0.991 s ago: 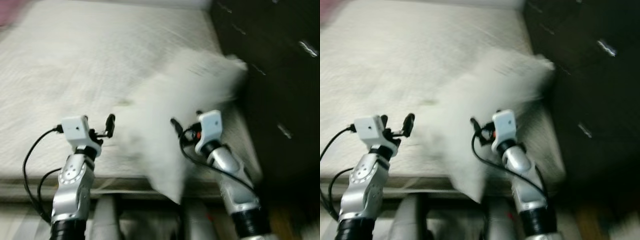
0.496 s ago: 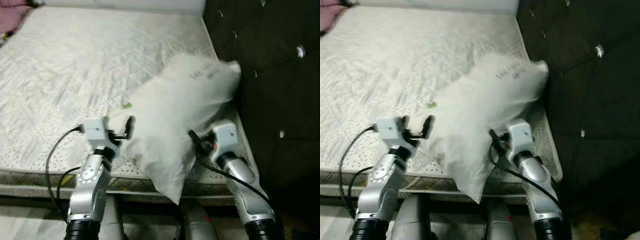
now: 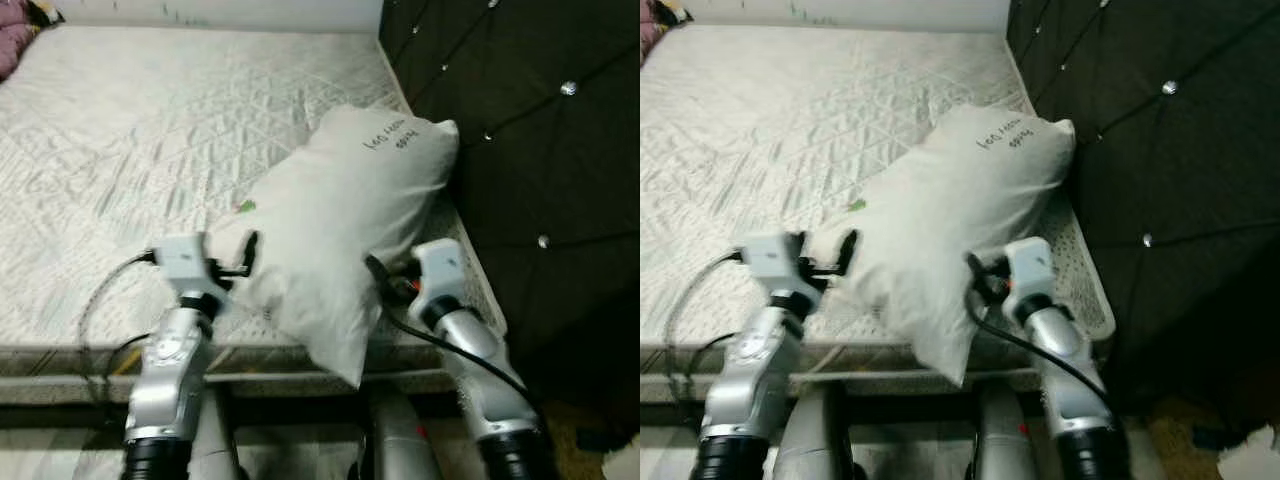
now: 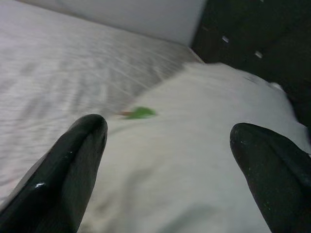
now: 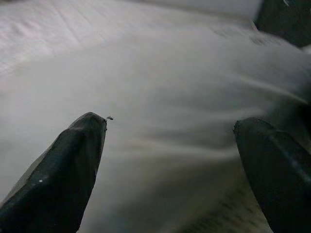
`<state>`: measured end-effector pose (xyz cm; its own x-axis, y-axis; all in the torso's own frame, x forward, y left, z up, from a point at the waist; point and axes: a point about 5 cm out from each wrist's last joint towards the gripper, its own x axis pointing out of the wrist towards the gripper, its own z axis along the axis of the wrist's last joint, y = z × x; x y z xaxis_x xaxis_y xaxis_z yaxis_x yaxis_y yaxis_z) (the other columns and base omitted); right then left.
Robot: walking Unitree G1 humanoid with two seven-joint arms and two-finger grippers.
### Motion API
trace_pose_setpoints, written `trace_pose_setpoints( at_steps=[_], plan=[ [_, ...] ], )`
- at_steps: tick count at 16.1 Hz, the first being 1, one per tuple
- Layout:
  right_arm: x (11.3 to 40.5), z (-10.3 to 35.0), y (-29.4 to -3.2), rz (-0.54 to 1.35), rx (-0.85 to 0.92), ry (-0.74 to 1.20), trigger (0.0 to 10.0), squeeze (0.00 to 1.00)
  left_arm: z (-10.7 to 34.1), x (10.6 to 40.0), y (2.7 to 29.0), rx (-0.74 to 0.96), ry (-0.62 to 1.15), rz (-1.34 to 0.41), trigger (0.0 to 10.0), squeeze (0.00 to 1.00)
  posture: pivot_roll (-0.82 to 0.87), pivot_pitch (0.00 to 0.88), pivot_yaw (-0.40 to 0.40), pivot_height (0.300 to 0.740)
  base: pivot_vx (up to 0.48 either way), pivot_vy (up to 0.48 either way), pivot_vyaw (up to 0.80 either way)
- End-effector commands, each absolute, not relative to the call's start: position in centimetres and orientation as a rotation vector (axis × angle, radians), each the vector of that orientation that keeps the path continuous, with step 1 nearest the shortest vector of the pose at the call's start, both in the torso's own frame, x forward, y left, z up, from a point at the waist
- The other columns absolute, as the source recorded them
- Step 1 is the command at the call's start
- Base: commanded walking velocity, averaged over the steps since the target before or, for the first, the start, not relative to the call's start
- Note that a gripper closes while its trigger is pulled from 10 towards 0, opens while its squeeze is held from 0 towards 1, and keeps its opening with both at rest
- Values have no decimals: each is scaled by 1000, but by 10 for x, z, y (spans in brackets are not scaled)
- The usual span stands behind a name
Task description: Clean up the room
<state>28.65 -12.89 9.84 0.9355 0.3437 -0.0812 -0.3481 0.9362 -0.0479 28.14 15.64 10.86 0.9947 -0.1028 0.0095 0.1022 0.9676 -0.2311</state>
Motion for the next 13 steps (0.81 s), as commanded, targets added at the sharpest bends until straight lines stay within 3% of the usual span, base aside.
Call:
trace_pose_setpoints(
  at_steps=[1, 6, 10, 13],
  plan=[
    [288, 104, -127, 361, -66, 50, 10000, 0, 108, 280, 159, -229, 10, -92, 10000, 0, 23, 43, -25, 567, 0, 0, 0],
    [289, 104, -126, 372, -62, 48, 10000, 0, 107, 282, 159, -225, 17, -75, 10000, 0, 23, 44, -23, 567, 0, 0, 0],
    [288, 105, -124, 387, -58, 44, 10000, 0, 107, 282, 160, -225, 20, -68, 10000, 0, 22, 52, -22, 512, 0, 0, 0],
    [289, 105, -124, 395, -62, 53, 10000, 0, 107, 282, 160, -222, 26, -62, 10000, 0, 21, 57, -22, 507, 0, 0, 0]
  ],
)
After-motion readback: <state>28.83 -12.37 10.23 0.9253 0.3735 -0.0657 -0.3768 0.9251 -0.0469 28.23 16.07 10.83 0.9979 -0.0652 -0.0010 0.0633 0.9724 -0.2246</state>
